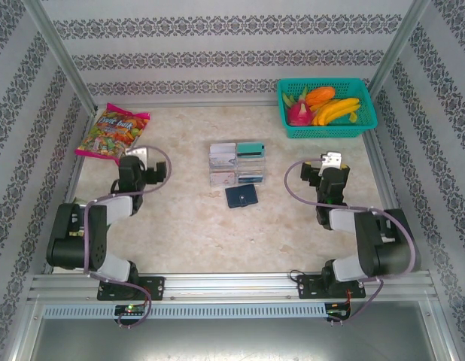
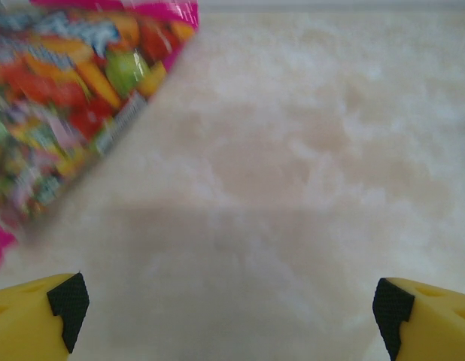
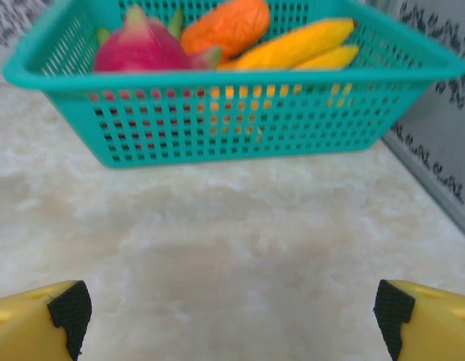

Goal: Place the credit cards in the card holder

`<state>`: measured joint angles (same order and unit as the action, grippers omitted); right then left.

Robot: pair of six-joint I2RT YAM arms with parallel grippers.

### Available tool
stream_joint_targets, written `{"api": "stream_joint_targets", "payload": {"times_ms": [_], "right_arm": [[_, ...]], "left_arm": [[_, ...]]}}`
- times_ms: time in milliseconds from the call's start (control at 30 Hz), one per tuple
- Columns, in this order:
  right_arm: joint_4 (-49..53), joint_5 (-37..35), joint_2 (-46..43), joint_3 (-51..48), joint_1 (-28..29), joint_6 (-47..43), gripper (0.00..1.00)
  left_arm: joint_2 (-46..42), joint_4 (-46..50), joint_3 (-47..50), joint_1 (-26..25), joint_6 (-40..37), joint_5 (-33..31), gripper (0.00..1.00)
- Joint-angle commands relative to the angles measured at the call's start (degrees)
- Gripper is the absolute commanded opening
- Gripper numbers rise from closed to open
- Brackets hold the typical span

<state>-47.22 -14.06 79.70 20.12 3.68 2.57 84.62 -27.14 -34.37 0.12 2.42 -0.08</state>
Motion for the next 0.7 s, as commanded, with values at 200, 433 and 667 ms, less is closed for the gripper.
{"api": "stream_joint_targets", "payload": {"times_ms": [200, 433, 667], "right_arm": [[32.6, 6.3, -18.4, 10.1, -0.3, 8.9, 0.98], [48.9, 20.2, -15.7, 19.0, 0.1, 15.7, 0.98], [58.4, 27.3, -8.2, 27.1, 7.1, 15.5, 0.98]], "left_arm": [[-5.0, 21.4, -10.2, 0.6, 13.3, 0.7, 0.99], [-4.8, 28.4, -14.7, -0.1, 20.4, 13.0, 0.99], [-5.1, 30.8, -15.2, -5.5, 23.8, 14.4, 0.99]]}}
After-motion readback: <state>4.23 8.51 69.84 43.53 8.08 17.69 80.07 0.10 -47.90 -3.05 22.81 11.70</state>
